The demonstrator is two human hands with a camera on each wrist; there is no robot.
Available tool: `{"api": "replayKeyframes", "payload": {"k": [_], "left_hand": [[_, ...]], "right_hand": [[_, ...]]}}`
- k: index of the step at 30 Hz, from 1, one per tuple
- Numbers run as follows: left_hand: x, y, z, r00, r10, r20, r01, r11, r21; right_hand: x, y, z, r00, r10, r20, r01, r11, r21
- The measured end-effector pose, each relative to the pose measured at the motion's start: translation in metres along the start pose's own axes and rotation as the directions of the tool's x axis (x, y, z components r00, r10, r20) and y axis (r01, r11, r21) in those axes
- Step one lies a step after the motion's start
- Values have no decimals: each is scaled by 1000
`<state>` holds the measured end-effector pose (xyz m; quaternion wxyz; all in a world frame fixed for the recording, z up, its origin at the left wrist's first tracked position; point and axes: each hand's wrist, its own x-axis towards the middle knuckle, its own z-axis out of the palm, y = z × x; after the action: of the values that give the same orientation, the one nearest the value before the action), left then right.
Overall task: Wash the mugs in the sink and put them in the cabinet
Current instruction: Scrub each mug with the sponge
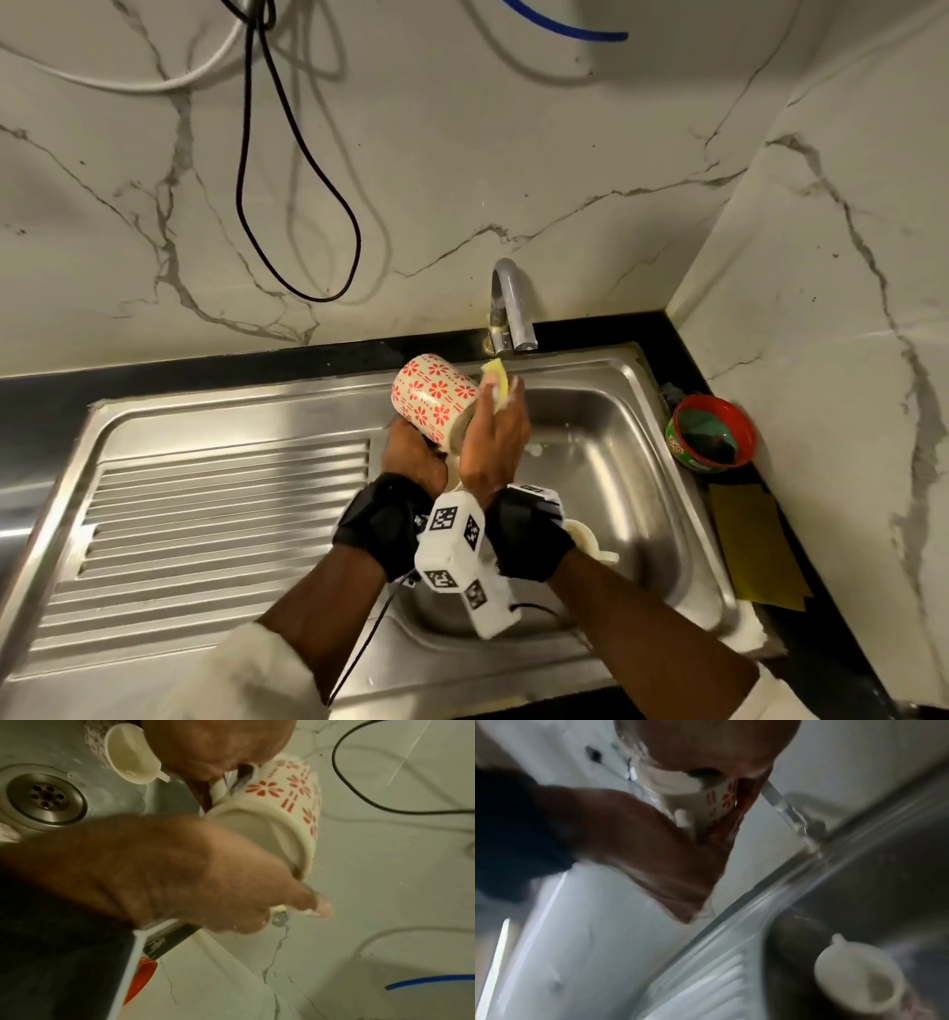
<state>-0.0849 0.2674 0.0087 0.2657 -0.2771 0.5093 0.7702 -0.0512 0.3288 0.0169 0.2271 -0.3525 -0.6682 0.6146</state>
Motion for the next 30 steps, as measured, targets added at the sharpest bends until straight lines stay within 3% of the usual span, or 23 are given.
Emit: {"api": "replayKeyframes", "payload": {"k": [1, 2, 3, 4, 5, 7, 10, 15, 19, 20, 21, 23, 24, 25, 26, 28, 30], "left_hand": [[3, 0, 2, 998, 11, -56, -11, 1000, 1], [4, 0, 3, 992, 17, -121, -22, 999, -37], [-2, 3, 5, 978, 68, -195, -72, 997, -15], [-2, 7, 4, 962, 89, -257, -88, 996, 16], [0, 9, 5, 969, 70, -237, -79, 996, -30], [7, 14, 4, 959, 126, -252, -139, 990, -34], [18, 12, 0, 971, 204, -121, -183, 969, 168], [14, 11, -1, 972, 231, 50, -236, 943, 235], [1, 5, -5, 907, 294, 302, -406, 803, 437], [-1, 6, -6, 889, 292, 351, -437, 769, 466], [-1, 7, -7, 878, 300, 374, -458, 757, 466], [0, 11, -7, 870, 301, 391, -466, 761, 451], [0, 14, -8, 870, 294, 396, -460, 772, 439], [1, 16, -9, 871, 292, 395, -458, 775, 436], [2, 18, -12, 872, 295, 391, -460, 767, 447], [3, 21, -18, 868, 313, 384, -479, 731, 486], [5, 24, -25, 858, 301, 415, -499, 679, 539]], "right_hand": [[2, -3, 5, 981, 194, -22, -190, 974, 123], [7, -1, 7, 924, 368, 103, -382, 889, 253], [13, -2, 8, 859, 439, 262, -506, 805, 311], [17, -5, 3, 781, 445, 439, -604, 719, 344], [22, -4, -7, 698, 409, 588, -674, 652, 347], [31, -3, -23, 607, 328, 724, -711, 631, 310], [44, 0, -35, 597, 345, 725, -693, 676, 249], [50, 13, -32, 698, 324, 638, -636, 691, 345], [64, 26, -35, 702, 533, 472, -704, 620, 347], [67, 31, -36, 710, 570, 414, -699, 641, 316], [67, 35, -38, 740, 576, 348, -666, 699, 260], [64, 40, -43, 883, 450, 131, -442, 893, -88], [61, 43, -47, 956, 291, 38, -263, 907, -329], [57, 46, -53, 996, 91, 6, -74, 846, -528], [50, 49, -58, 992, -124, 29, 116, 784, -610], [38, 58, -68, 895, -437, 91, 391, 668, -634], [31, 65, -76, 838, -545, 37, 438, 629, -643]]}}
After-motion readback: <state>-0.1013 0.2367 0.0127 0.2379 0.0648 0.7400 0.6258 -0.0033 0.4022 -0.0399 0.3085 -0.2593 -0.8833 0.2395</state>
